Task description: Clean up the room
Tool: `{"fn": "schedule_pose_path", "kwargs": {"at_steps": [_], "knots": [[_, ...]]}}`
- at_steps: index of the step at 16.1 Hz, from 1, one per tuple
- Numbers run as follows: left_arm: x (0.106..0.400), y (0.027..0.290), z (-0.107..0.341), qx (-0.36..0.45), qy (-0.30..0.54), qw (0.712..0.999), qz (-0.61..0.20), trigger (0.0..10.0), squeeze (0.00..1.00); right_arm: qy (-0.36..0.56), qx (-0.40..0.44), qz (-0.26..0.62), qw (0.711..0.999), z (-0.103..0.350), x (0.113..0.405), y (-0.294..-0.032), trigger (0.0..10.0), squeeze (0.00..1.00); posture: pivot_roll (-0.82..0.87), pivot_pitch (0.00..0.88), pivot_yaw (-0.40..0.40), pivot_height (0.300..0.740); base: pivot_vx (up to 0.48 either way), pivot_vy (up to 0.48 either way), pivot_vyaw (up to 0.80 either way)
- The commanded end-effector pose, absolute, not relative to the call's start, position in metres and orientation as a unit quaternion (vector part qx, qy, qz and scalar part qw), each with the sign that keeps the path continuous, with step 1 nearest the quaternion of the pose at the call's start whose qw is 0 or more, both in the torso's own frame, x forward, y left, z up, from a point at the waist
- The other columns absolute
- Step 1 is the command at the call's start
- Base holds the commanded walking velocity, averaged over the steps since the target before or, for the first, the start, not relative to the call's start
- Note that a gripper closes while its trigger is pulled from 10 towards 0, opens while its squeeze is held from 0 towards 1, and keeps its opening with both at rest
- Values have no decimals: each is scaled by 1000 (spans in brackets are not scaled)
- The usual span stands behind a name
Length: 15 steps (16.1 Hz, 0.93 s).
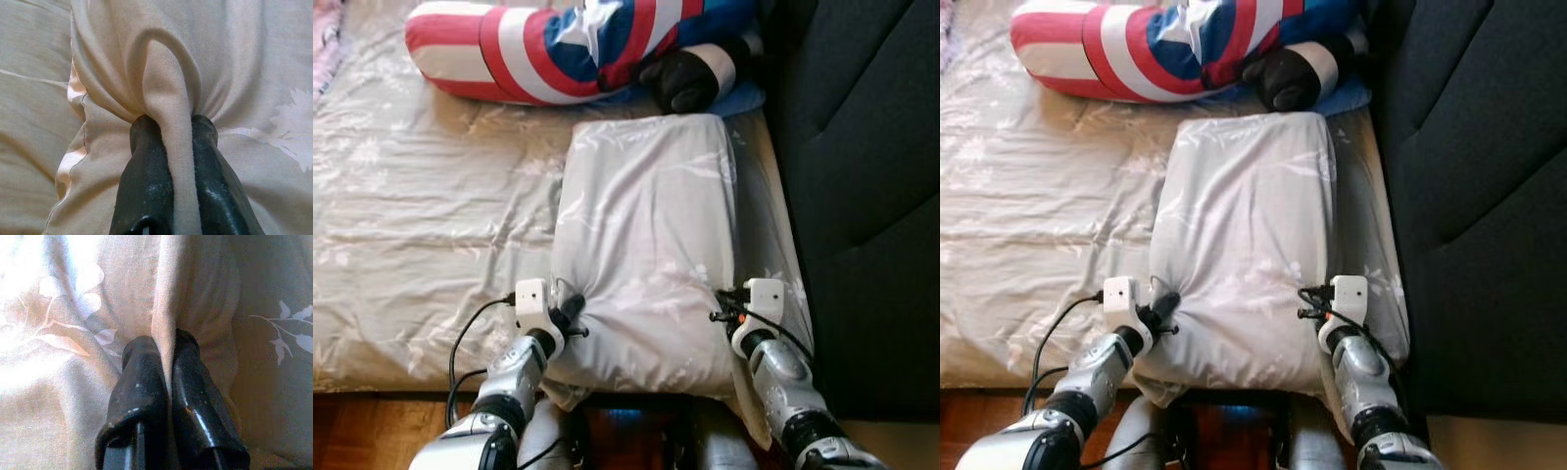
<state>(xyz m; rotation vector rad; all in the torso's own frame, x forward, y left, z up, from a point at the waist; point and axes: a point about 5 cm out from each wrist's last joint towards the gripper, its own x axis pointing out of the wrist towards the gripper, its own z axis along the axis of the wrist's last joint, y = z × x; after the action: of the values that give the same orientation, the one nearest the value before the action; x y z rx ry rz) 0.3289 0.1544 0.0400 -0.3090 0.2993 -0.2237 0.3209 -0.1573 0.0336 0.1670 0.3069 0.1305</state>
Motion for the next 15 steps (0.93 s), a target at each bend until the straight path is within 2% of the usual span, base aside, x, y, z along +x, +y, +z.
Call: {"fn": "schedule_pose_path", "kwargs": {"at_steps": [1,6,15], "knots": [[314,148,22,-152,179,965,-116,10000,0,200,85,66,974,11,304,-151,10000,0,-50,210,-21,671,0,0,0],[317,160,25,-149,172,970,-90,10000,0,204,74,57,975,10,302,-161,10000,0,-43,177,-17,736,0,0,0],[329,163,39,-150,148,975,-73,10000,0,182,78,35,979,17,309,-167,10000,0,-43,92,-25,740,0,0,0]]}}
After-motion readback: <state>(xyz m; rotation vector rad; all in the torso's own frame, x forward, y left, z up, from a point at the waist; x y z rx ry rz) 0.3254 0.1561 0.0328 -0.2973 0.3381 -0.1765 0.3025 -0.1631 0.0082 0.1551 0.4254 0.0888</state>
